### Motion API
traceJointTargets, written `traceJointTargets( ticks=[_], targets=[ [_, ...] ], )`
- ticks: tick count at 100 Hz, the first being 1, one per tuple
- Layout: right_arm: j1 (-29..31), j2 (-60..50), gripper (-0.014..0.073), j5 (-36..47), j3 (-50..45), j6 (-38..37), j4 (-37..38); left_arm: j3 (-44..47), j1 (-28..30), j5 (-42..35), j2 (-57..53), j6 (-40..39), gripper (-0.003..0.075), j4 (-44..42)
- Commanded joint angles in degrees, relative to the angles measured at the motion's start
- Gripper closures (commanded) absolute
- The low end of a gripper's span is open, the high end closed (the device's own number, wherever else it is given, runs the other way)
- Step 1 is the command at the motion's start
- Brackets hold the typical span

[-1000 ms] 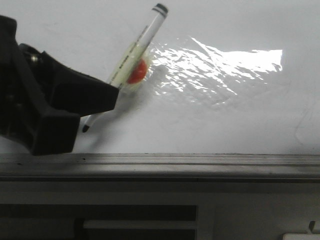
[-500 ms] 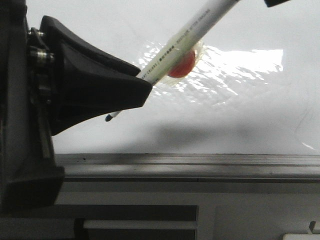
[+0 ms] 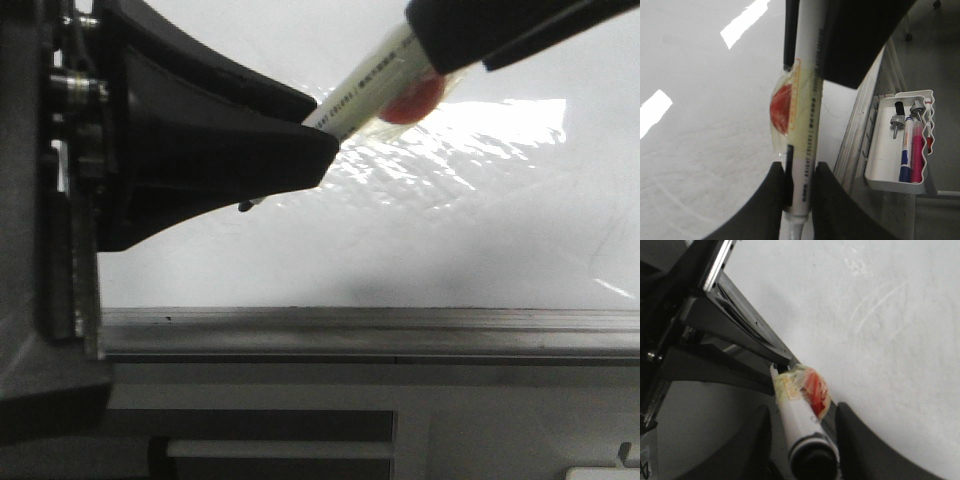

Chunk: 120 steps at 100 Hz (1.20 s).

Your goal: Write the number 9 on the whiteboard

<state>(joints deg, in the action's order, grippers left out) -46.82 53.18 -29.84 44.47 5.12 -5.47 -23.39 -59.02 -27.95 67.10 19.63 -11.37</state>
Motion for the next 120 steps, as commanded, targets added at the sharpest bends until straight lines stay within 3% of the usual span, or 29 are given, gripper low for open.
traceJointTargets(
  ticks=[1,18,38,45,60,67,85,99,120],
  targets=[
    [-0.21,0.75,0.0429,3.94,2.1,0.53,-0.39,-1.92,-0.4,-4.71,-1.29,-0.28,0.0741,0.43],
    [-0.59,1.01,0.0551,5.58,2.1,0.53,-0.52,-1.92,-0.4,-3.84,-1.19,-0.28,0.074,0.43],
    [-1.76,-0.55,0.062,5.59,2.1,0.53,-0.52,-1.92,-0.4,-3.61,-1.19,-0.28,0.0732,0.43],
    [-1.76,-0.68,0.0641,5.25,2.1,0.53,-0.52,-1.92,-0.4,-3.61,-1.19,-0.28,0.0685,0.43],
    [-1.76,-0.68,0.0643,4.49,2.1,0.53,-0.52,-1.92,-0.4,-3.26,-1.32,-0.28,0.0504,0.7],
    [-1.76,-0.95,0.0643,4.49,2.1,0.53,-0.38,-1.92,-0.4,-2.85,-2.01,-0.28,0.0463,2.85],
    [-1.63,-4.14,0.0643,5.22,2.1,0.53,1.78,-1.92,0.59,1.28,-9.01,-0.28,0.0457,12.23],
    [0.58,-5.28,0.0643,5.47,2.1,-4.27,1.78,-1.92,2.91,6.93,-16.61,-0.28,0.0457,17.3],
    [4.73,-4.99,0.0643,6.16,2.1,-4.78,1.78,-1.92,5.33,7.78,-23.53,-0.28,0.0457,18.81]
  ],
)
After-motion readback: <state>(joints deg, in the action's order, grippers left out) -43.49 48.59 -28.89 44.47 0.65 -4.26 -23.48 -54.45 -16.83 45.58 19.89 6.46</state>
